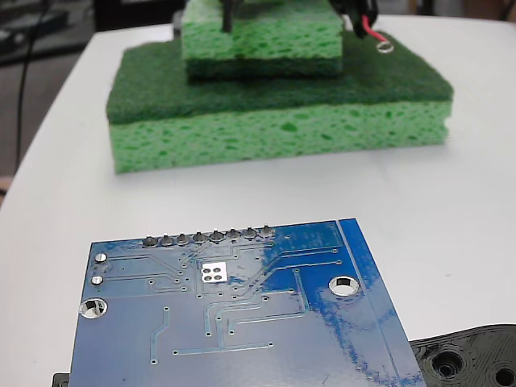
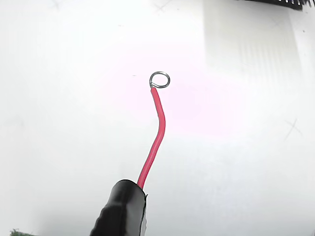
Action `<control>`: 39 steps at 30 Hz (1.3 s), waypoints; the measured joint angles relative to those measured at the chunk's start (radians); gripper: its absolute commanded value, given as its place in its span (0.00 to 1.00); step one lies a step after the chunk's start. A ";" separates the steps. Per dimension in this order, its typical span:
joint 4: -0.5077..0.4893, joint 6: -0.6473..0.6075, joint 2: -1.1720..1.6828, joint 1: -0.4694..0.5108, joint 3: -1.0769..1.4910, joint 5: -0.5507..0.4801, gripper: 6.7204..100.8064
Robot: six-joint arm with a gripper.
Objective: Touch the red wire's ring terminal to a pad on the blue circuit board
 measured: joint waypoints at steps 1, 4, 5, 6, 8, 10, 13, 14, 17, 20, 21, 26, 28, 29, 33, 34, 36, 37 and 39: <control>0.000 0.000 0.000 0.000 0.000 0.002 0.99; 0.000 0.000 0.000 0.000 0.000 -0.002 0.99; 0.000 0.000 0.000 0.000 0.000 0.002 0.99; 0.000 0.000 0.000 0.000 0.000 0.002 0.99; 0.000 0.003 0.000 0.000 0.000 0.003 0.99; 0.000 0.002 0.000 0.000 0.000 0.003 0.99; 0.000 0.002 0.000 0.000 0.000 0.003 0.99; 0.000 0.000 0.000 0.000 0.000 0.003 0.99; 0.000 0.008 0.000 0.000 0.000 0.005 0.99; 0.000 0.029 0.000 0.000 0.000 0.037 0.99; 0.000 0.032 0.000 0.000 0.000 0.046 0.99; 0.000 0.037 0.000 0.002 0.000 0.063 0.99; 0.000 0.044 0.000 0.002 0.000 0.066 0.99; 0.000 0.049 0.000 0.002 0.000 0.075 0.99; 0.000 0.041 0.000 0.002 0.000 0.083 0.99; 0.000 0.026 0.000 -0.002 0.000 0.072 0.99; 0.000 0.014 0.000 -0.005 0.000 0.048 0.99; 0.000 0.009 0.000 -0.005 0.000 0.038 0.99; 0.000 0.008 0.000 -0.005 0.000 0.029 0.99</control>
